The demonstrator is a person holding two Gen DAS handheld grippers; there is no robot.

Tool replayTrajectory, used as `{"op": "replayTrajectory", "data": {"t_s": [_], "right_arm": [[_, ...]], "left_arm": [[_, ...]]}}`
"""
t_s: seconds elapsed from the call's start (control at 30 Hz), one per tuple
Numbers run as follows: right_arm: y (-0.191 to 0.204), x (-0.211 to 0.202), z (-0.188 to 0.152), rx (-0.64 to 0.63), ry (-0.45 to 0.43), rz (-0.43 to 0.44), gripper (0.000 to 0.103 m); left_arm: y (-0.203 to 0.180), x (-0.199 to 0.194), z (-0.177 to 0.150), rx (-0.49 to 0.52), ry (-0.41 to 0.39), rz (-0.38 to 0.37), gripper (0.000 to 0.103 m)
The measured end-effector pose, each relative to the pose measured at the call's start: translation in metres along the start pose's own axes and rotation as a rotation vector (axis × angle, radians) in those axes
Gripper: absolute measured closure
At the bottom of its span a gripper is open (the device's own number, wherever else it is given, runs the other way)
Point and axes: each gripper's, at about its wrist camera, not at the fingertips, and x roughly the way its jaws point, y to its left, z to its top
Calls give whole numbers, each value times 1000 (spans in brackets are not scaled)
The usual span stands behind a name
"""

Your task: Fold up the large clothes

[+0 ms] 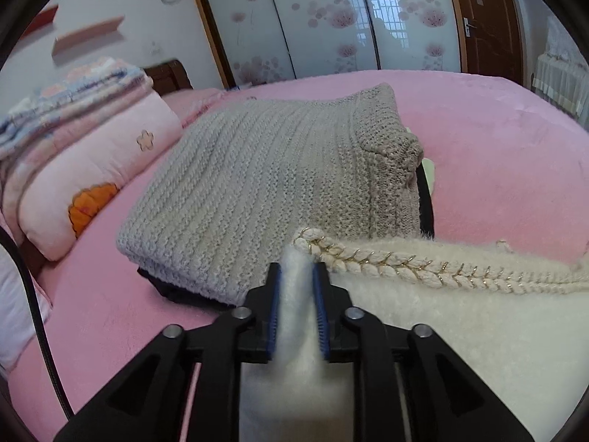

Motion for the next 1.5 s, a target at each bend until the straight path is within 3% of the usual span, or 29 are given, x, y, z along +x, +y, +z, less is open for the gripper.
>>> {"op": "replayTrajectory", "data": {"t_s": [0.13, 0.23, 0.4, 0.47, 0.63, 0.77, 0.9, 1.03, 1.13, 1.17, 1.3, 1.4, 1.47, 1.5], "right_arm": [[-12, -51, 2, 66, -52, 83, 75], [-4, -97, 0, 49, -93, 138, 75], [39, -172, -18, -43, -138, 222, 72], [60, -195, -30, -70, -135, 258, 60], [112, -227, -67, -151, -122, 366, 58], [139, -215, -108, -159, -90, 400, 58], [145, -176, -148, -145, -16, 414, 58], [134, -143, -176, -151, 48, 345, 58], [102, -131, -183, -109, 34, 320, 60], [90, -129, -183, -101, 21, 294, 60], [29, -120, -186, -65, -17, 114, 60], [-13, -117, -189, 16, -16, 111, 65], [-28, -118, -191, 53, -14, 122, 79], [-32, -118, -193, 68, -14, 131, 80]], "left_arm": [[23, -25, 10, -66, 75, -112, 76], [35, -63, 16, -83, 111, -188, 73], [37, -145, 15, -39, 95, -264, 53], [38, -174, 12, -35, 90, -313, 50], [17, -220, -17, 24, 81, -369, 38], [-10, -224, -60, 68, 40, -319, 38], [-30, -199, -103, 28, 80, -317, 38], [-37, -160, -138, 19, 121, -212, 39], [-24, -134, -154, 3, 170, -148, 37], [-16, -130, -158, -22, 167, -157, 37], [15, -127, -167, -60, 150, -131, 37], [30, -127, -173, -72, 144, -103, 37], [37, -126, -177, -85, 138, -107, 37], [38, -126, -179, -87, 133, -107, 37]]}}
